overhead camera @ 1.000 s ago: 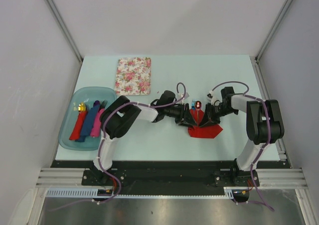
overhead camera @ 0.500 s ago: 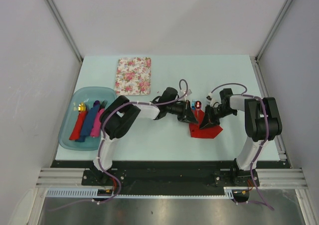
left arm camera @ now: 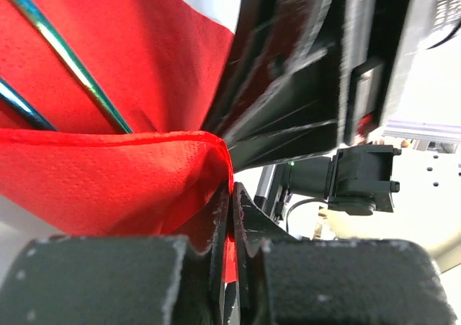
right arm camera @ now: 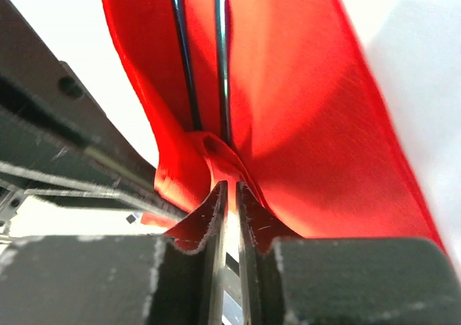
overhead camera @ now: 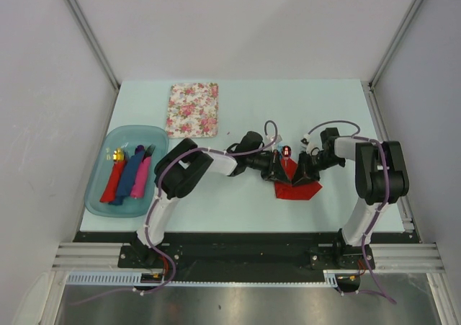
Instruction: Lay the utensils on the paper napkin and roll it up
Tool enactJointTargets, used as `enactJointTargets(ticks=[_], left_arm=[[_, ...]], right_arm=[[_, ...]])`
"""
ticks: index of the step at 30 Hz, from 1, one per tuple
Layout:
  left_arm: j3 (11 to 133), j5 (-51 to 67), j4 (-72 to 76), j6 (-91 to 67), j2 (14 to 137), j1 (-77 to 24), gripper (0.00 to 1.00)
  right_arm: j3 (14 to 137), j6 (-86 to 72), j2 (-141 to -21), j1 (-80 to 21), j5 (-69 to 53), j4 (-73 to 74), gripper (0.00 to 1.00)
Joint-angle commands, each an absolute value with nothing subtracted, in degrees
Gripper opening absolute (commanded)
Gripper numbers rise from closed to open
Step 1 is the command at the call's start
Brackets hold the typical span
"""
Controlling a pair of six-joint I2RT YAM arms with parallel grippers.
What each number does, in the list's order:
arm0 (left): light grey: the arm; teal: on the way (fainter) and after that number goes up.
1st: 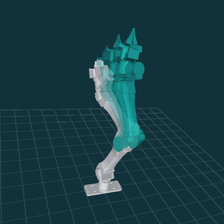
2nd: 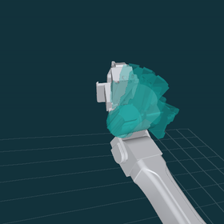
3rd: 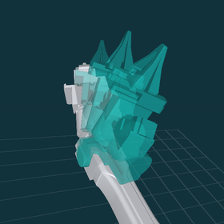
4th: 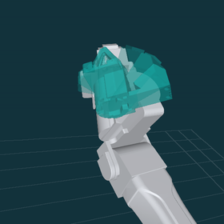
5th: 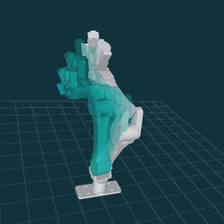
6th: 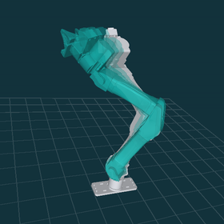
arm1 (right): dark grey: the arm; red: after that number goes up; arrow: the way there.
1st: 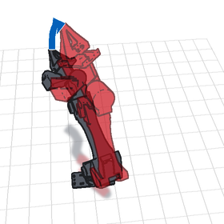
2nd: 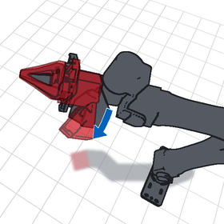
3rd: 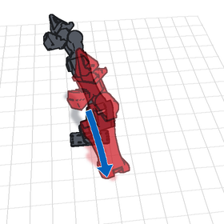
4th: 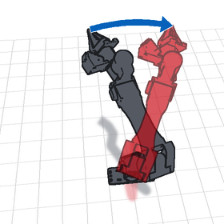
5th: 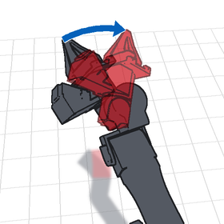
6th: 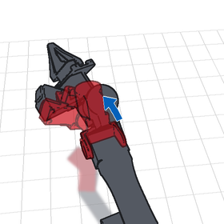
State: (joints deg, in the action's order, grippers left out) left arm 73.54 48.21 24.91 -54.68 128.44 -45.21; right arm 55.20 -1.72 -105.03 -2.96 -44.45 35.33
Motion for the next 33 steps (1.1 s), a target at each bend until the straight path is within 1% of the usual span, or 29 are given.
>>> enactJointTargets(ticks=[1,3,6,8,9,12,15,20,21,23,24,26,27,30,33], left_arm=[[74.88,48.25,28.39,-56.16,128.94,-45.53,0.09],[74.79,48.08,28.74,-56.34,129.37,-45.7,0.1],[75.06,47.9,28.92,-56.34,129.81,-45.7,0.11],[75.49,47.64,28.74,-56.16,129.99,-45.7,0.12],[75.85,47.55,28.65,-56.25,130.34,-45.7,0.13],[76.64,47.37,28.39,-56.16,130.78,-45.88,0.13],[77.25,47.2,28.21,-56.16,131.13,-46.14,0.13],[78.22,47.11,28.3,-55.64,131.75,-46.32,0.13],[78.31,47.2,28.21,-55.63,131.92,-46.41,0.14],[78.57,47.46,28.21,-55.72,132.36,-46.41,0.25],[78.66,47.55,28.13,-55.72,132.45,-46.41,0.37],[78.84,47.9,28.21,-56.16,132.8,-46.41,0.44],[78.84,47.9,28.47,-56.51,132.98,-46.41,0.5],[78.84,47.55,28.39,-56.6,132.98,-46.41,0.55],[78.49,47.55,28.56,-56.69,132.89,-46.41,0.55]], right_arm=[[57.65,-0.18,-101.08,-0.62,-46.31,38.93,0.16],[58.27,-0.18,-100.2,1.39,-47.02,40.78,0.18],[58.45,1.67,-98.71,3.69,-48.34,42.71,0.24],[58.19,2.19,-97.57,4.3,-49.3,43.42,0.32],[57.57,2.02,-97.04,5.0,-49.65,43.5,0.38],[57.04,1.41,-96.5,5.45,-50.18,42.81,0.45],[56.87,0.88,-96.59,5.54,-50.19,42.19,0.48],[56.34,0.44,-97.12,5.8,-50.54,41.92,0.49],[56.25,0.44,-97.12,5.97,-50.62,41.84,0.5],[55.9,0.35,-97.29,5.98,-50.62,41.57,0.51],[55.72,0.26,-97.38,5.98,-50.71,41.4,0.52],[55.29,0.26,-97.56,6.06,-50.8,41.22,0.54],[55.2,0.26,-97.56,5.98,-50.8,41.13,0.55],[54.23,0.26,-97.3,5.98,-50.54,40.78,0.56],[53.09,0.26,-97.03,5.8,-50.01,39.64,0.55]])
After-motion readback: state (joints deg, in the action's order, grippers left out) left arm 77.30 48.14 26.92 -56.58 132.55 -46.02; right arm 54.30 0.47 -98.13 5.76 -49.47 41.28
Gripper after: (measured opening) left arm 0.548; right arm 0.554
